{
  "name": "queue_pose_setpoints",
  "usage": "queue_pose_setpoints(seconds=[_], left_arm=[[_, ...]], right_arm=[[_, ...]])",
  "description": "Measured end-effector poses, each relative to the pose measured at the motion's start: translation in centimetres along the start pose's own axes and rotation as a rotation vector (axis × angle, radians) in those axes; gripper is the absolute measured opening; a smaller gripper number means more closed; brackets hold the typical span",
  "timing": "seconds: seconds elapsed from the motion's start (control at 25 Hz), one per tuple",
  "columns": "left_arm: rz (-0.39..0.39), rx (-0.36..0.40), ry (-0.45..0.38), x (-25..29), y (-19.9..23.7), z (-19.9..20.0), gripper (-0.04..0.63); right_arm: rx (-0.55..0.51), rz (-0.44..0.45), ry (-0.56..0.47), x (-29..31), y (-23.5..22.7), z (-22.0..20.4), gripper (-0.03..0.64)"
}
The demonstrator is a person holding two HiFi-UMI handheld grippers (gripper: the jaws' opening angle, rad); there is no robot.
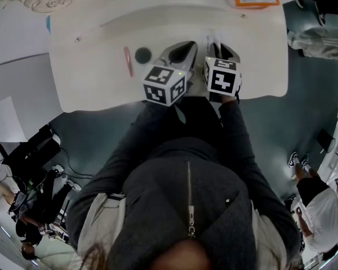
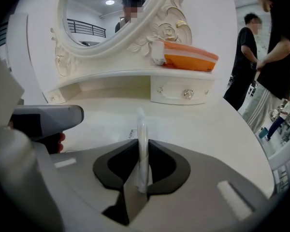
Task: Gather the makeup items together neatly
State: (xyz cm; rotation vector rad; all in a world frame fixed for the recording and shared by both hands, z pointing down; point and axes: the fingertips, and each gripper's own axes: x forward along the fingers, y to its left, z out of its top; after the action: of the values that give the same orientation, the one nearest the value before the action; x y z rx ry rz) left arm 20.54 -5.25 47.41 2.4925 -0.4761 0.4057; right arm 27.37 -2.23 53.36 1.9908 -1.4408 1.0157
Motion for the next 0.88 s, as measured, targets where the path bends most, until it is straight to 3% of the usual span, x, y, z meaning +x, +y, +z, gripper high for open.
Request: queue_pose_setpoints(seconds=[0.56,0.88], left_arm=[[0.05,0.034,-0.038,-3.2,0.2,0.6,0.009],[0.094,0.042,-0.068,-6.0,0.4,0.7,0.009]], right_arm=[[-0.134,0.022,-0.061,-1.0,-0.1,1.0,0.064],[-0.222,0.082,-0.11,-3.0,-0.3,2.4,0.064]])
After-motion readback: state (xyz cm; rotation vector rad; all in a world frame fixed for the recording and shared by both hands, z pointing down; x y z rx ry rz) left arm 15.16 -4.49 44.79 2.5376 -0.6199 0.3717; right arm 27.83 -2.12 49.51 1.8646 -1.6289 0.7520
